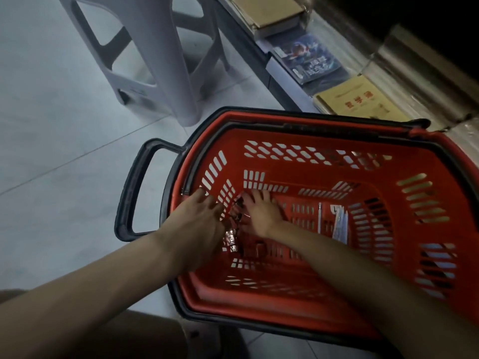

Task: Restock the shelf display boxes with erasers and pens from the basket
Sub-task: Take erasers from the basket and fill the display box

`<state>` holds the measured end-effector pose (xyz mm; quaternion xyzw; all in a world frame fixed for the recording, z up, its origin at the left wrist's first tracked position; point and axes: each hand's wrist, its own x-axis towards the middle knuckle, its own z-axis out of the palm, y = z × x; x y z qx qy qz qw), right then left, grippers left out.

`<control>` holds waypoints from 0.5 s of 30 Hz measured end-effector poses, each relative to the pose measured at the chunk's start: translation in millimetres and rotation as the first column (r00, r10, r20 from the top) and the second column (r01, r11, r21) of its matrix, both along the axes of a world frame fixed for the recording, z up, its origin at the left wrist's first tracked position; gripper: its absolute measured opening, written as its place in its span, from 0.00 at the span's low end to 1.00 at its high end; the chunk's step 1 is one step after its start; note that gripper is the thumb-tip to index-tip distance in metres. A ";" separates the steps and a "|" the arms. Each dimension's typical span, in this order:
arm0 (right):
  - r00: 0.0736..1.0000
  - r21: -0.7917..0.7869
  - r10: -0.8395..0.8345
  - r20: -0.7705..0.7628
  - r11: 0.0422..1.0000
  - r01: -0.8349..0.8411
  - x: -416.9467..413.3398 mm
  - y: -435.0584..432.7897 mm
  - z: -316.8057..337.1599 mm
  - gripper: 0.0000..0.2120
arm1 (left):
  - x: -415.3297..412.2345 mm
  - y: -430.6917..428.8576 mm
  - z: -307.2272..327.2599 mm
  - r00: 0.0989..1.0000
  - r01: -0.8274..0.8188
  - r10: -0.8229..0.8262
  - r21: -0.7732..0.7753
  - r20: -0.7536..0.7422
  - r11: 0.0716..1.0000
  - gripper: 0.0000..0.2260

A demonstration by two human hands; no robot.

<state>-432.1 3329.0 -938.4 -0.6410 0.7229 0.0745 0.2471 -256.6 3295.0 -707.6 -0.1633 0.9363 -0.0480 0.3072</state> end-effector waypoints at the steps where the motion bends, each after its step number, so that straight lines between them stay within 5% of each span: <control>1: 1.000 -0.005 0.029 0.001 1.000 -0.029 -4.1 1.0 -2.2 0.49 | -0.4 -0.4 -0.3 1.000 0.004 -0.004 -0.004 0.019 1.000 0.25; 15: 0.999 0.001 -0.011 0.044 1.000 0.011 -5.6 6.4 -15.4 0.47 | -17.7 5.1 2.1 0.994 -0.098 0.101 0.080 -0.036 0.992 0.22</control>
